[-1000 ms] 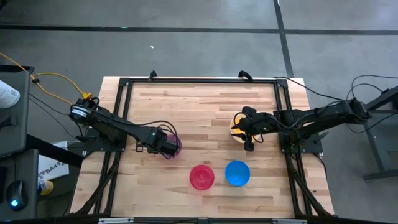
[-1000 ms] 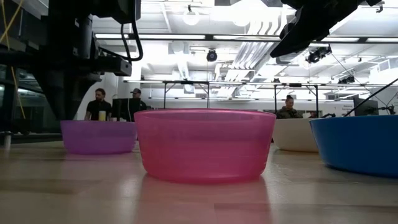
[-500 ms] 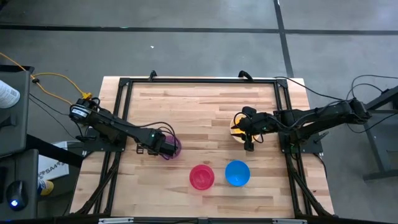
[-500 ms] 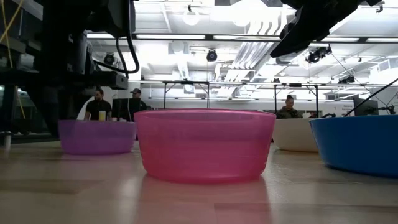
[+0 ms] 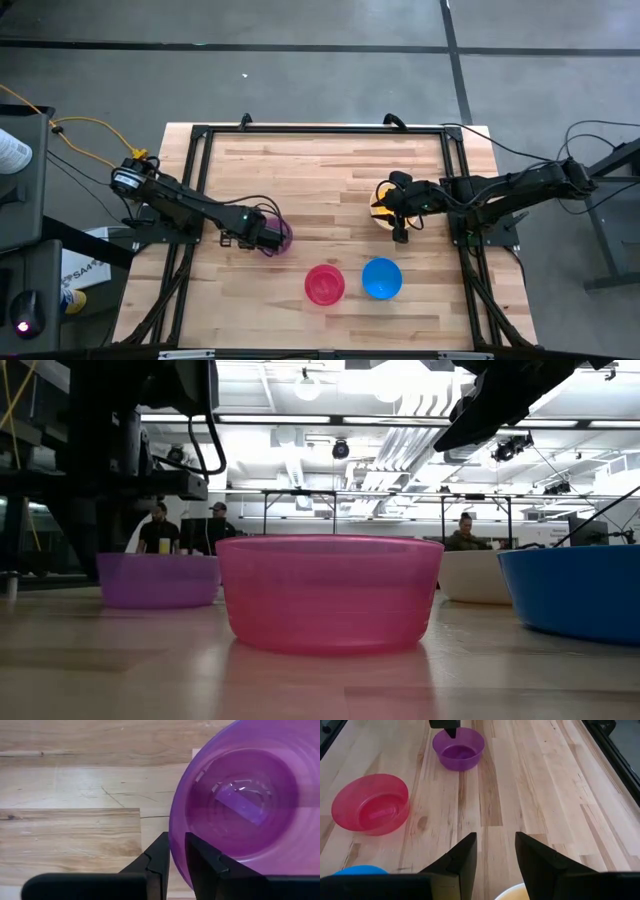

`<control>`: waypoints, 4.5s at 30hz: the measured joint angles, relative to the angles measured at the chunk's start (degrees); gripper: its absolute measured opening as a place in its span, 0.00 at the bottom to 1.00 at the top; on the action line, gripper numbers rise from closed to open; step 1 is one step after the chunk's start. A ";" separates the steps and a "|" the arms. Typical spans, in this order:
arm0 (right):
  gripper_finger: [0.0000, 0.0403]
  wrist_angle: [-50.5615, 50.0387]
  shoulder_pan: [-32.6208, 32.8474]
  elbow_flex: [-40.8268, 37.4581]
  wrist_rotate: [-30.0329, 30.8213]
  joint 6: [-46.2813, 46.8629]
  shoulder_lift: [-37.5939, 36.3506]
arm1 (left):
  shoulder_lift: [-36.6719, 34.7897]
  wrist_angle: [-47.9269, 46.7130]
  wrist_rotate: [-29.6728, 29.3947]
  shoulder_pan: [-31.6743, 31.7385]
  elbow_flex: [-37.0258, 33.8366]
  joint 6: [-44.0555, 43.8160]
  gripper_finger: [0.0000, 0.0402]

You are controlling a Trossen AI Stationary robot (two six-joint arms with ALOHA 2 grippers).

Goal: Nest bowls inside each other
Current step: Stack the violet bowl on top of the yellow bowl

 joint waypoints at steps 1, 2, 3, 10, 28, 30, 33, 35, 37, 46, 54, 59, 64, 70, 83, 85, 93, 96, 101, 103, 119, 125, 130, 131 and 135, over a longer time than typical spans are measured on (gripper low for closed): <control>0.32 0.00 0.02 0.00 0.00 0.00 0.00 | 0.04 -0.28 0.00 0.00 0.11 0.01 0.15; 0.32 0.00 0.01 0.00 -0.02 0.00 0.00 | 0.04 -1.04 0.00 0.00 0.46 0.01 0.15; 0.32 0.00 0.02 0.00 -0.02 0.00 0.00 | 0.04 -1.66 -0.11 0.00 1.03 0.05 0.15; 0.32 0.00 0.00 0.00 -0.09 0.00 0.00 | 0.04 -3.09 -1.99 0.00 3.02 1.06 0.15; 0.32 -0.02 0.00 0.00 -0.22 0.00 0.00 | 0.04 -3.16 -1.87 0.00 3.02 1.04 0.15; 0.32 -0.02 0.01 0.00 -0.22 0.00 0.00 | 0.04 -3.16 -1.84 0.00 3.02 1.15 0.15; 0.32 -0.02 0.01 0.00 -0.22 0.00 0.00 | 0.04 -3.14 -1.75 0.00 3.02 1.30 0.14; 0.32 -0.02 0.00 0.00 -0.22 0.00 0.00 | 0.04 -3.08 -1.67 0.00 3.02 1.41 0.11; 0.32 -0.02 0.00 0.00 -0.22 0.01 0.00 | 0.04 -3.05 -1.24 0.01 3.02 1.56 0.07; 0.32 -0.02 0.00 0.00 -0.24 0.00 -0.02 | 0.02 -2.45 -0.92 0.02 3.06 3.79 0.02; 0.32 -0.02 0.00 0.00 -0.24 -0.56 -0.01 | 0.03 -1.29 -1.92 0.05 3.31 8.92 0.01; 0.32 -0.02 0.00 0.00 -2.29 -1.96 0.00 | 0.07 -1.67 -1.90 1.40 5.14 14.21 0.00; 0.32 -0.03 0.01 0.00 -4.61 -2.22 -0.01 | 0.09 -1.80 -1.95 5.42 8.89 23.85 0.00; 0.32 -0.04 0.02 0.00 -4.72 -3.69 0.00 | 0.09 -6.47 -2.03 12.09 15.33 35.23 0.00; 0.32 -0.02 0.00 0.00 -10.32 -13.21 0.00 | 0.20 -3.03 6.77 25.47 22.56 61.34 0.00; 0.32 0.37 0.01 0.00 -10.12 -14.13 0.00 | 0.55 -4.17 8.61 26.88 22.56 64.58 0.00; 0.28 -0.52 -0.02 5.62 -9.55 -14.93 3.63 | 1.85 -6.64 13.39 32.99 22.54 74.45 0.00; 0.24 -2.52 0.00 9.06 -9.55 -17.03 7.37 | 2.73 -5.83 13.87 34.70 22.50 74.65 0.00; 0.20 -4.55 0.00 12.40 -9.57 -20.20 14.13 | 3.59 -5.46 14.02 34.88 23.95 74.76 0.00; 0.20 -4.50 0.02 13.47 -8.68 -21.60 16.45 | 4.16 -5.07 14.10 34.24 25.77 75.25 0.00; 0.25 -5.02 4.17 21.19 0.48 -24.59 22.40 | 10.43 -10.79 13.49 32.50 34.56 80.52 0.00; 0.26 -6.17 4.25 21.27 0.44 -24.92 22.76 | 12.93 -10.43 15.31 31.72 37.00 82.36 0.00; 0.27 -6.15 4.96 21.27 0.62 -27.72 23.05 | 15.34 -11.11 15.90 29.83 40.68 84.01 0.00; 0.27 -6.00 5.16 21.28 0.62 -28.35 23.44 | 15.91 -11.58 16.02 29.73 41.68 84.33 0.00; 0.28 -6.31 5.36 21.20 0.46 -29.55 24.80 | 18.18 -12.77 16.53 29.20 45.45 86.52 0.00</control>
